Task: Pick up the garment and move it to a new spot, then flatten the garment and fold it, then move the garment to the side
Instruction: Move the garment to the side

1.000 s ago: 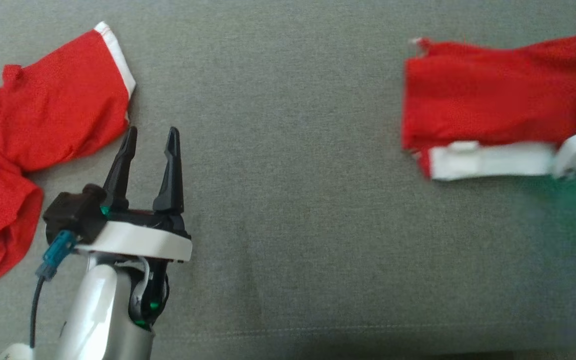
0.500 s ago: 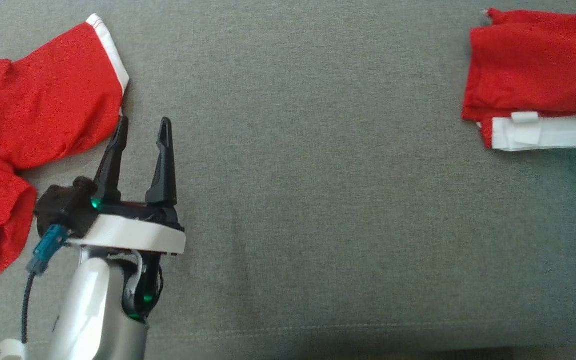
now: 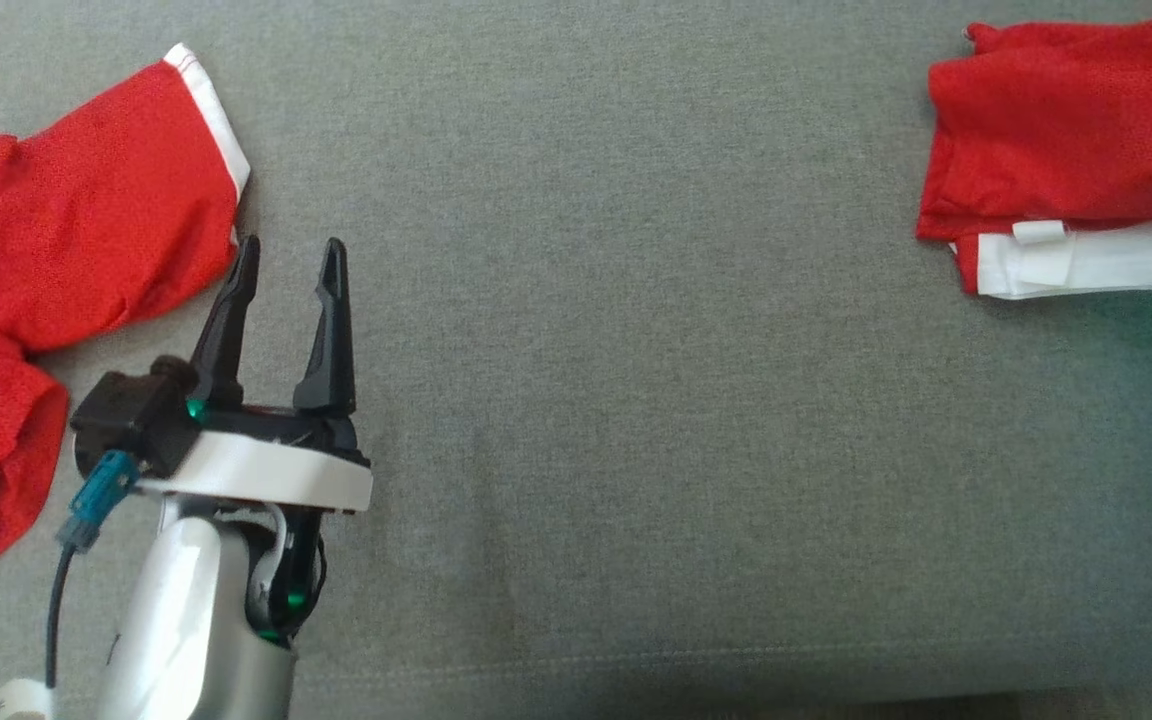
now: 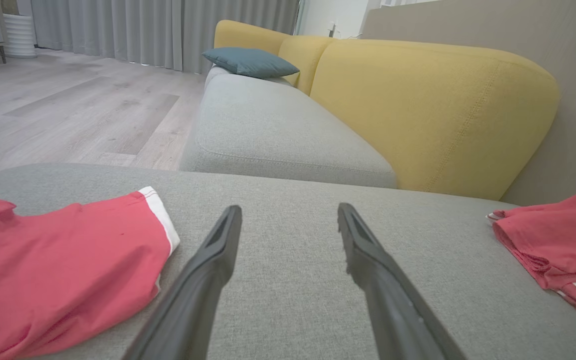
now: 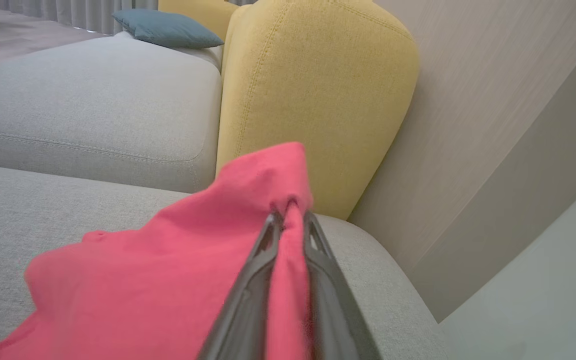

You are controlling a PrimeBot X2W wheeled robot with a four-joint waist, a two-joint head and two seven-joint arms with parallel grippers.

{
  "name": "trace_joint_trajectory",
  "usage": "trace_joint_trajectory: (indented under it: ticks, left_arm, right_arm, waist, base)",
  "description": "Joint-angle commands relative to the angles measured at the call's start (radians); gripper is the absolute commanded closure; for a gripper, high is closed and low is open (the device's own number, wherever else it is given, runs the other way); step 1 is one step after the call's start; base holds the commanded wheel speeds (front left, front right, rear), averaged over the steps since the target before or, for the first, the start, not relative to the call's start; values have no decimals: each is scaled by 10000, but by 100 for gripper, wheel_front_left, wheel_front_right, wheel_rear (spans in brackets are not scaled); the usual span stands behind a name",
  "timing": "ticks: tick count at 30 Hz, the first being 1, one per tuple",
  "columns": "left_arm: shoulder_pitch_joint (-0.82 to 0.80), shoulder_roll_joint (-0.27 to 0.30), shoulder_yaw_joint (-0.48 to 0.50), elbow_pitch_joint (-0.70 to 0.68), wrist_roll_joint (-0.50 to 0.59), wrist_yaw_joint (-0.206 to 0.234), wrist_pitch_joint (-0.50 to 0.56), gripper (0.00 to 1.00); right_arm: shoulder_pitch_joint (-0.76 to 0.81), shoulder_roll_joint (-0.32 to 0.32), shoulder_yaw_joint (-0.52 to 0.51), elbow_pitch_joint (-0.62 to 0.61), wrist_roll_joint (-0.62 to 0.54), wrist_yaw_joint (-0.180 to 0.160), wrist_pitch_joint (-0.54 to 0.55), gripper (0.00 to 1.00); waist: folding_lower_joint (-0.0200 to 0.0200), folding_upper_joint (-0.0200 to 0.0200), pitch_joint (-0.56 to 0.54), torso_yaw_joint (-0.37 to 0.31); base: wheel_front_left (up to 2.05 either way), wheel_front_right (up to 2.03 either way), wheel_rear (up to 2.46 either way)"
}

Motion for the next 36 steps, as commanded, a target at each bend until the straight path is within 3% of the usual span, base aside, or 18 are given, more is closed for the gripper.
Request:
trace_joint_trajectory:
  ticks: [1, 2, 4, 13, 17, 21, 26, 36]
  left_arm:
    - [-115, 133, 274, -255, 89, -29, -57, 0]
    - [-97, 133, 262, -231, 93, -36, -57, 0]
    - [-86, 133, 256, -197, 99, -41, -57, 0]
    - [-59, 133, 248, -113, 30, 4, -57, 0]
    - [21, 133, 232, -123, -61, 98, -57, 0]
    - [219, 133, 227, -215, -188, 268, -57, 0]
    - [437, 133, 182, -288, -274, 415, -57, 0]
    - [1320, 133, 53, -352, -416, 710, -57, 0]
  right_arm:
    - [-54, -227, 218, -400, 103, 31, 0, 27]
    - [-45, -222, 280, -403, 257, 31, -3, 8]
    - [-43, -207, 317, -409, 473, 31, -31, 0]
    - [86, 302, 620, -949, 957, 31, -504, 0]
    - [433, 1007, 1063, -1296, 1152, 31, -662, 0]
    - [1227, 2102, 1704, -1729, 1441, 31, -871, 0]
    - [2060, 2702, 2128, -2113, 1688, 31, -1034, 0]
    - [4337, 2935, 3196, -3071, 3166, 31, -1178, 0]
  waist:
    - [0, -1, -28, -9]
    - [0, -1, -59, -16]
    - [0, -1, -97, -22]
    - [0, -1, -411, -15]
    - [0, -1, -791, 0]
    - [0, -1, -1406, 7]
    - [0, -1, -1881, 38]
    - [0, -1, -2765, 69]
  base:
    - [0, 0, 0]
    - [0, 0, 0]
    - [0, 0, 0]
    - [0, 0, 0]
    - [0, 0, 0]
    - [0, 0, 0]
    - [0, 0, 0]
    - [0, 0, 0]
